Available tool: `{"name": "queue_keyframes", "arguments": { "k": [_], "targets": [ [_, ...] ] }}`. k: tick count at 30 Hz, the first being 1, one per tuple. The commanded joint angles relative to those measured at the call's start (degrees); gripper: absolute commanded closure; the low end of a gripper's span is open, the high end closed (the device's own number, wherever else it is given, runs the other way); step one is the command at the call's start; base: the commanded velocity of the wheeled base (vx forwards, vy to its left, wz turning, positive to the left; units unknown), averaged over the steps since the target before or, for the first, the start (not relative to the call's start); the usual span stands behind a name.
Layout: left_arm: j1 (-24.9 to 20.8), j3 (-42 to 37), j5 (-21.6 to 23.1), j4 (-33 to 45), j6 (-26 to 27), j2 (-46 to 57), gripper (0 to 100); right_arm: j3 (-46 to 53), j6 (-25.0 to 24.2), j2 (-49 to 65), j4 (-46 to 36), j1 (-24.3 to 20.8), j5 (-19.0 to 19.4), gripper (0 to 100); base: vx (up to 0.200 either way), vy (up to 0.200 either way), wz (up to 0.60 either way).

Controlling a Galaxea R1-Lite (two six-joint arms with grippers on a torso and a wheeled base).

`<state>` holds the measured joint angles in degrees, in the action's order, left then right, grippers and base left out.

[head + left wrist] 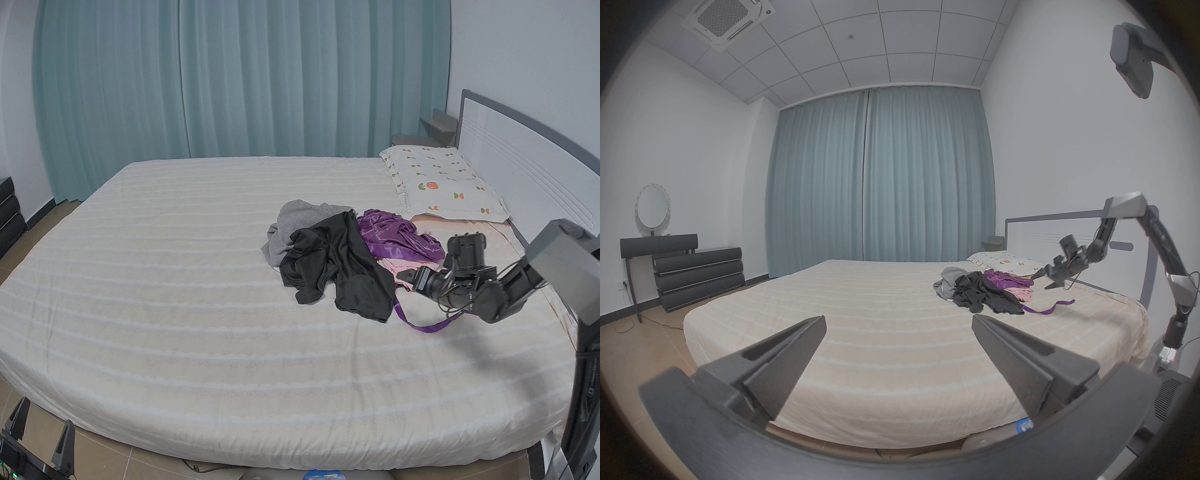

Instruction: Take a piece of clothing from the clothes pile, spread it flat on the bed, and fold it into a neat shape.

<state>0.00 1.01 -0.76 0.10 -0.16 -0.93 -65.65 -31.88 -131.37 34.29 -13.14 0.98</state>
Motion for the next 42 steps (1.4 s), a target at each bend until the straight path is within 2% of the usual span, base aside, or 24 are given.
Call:
{"name": "queue_keyframes", "arguments": {
  "k": [1, 13, 31, 32, 40, 42],
  "targets": [
    [0.0, -1.0, 0.0, 0.0, 0.0, 0.9, 0, -11.8, -4.9, -16.6, -1.3, -3.1, -0.7, 0, 0.0, 0.0, 0.0],
    [0.0, -1.0, 0.0, 0.0, 0.0, 0.9, 0, -18.6, -6.7, -18.3, -6.7, -3.4, 0.9, 0, 0.0, 0.0, 0.0],
    [0.0, -1.0, 0.0, 0.0, 0.0, 0.9, 0, -32.0, -7.4, -24.9, -11.6, -4.6, -0.3, 0, 0.0, 0.0, 0.0],
    [0.0, -1.0, 0.0, 0.0, 0.0, 0.9, 0, -32.4, -7.4, -25.1, -11.7, -4.6, -0.3, 100, 0.0, 0.0, 0.0],
    [0.0, -1.0, 0.0, 0.0, 0.0, 0.9, 0, -34.0, -8.4, -25.3, -12.2, -4.6, -0.4, 100, 0.0, 0.0, 0.0],
    [0.0, -1.0, 0.0, 0.0, 0.0, 0.9, 0, -33.5, -10.8, -24.0, -12.2, -4.4, -0.4, 100, 0.0, 0.0, 0.0]
  ]
}}
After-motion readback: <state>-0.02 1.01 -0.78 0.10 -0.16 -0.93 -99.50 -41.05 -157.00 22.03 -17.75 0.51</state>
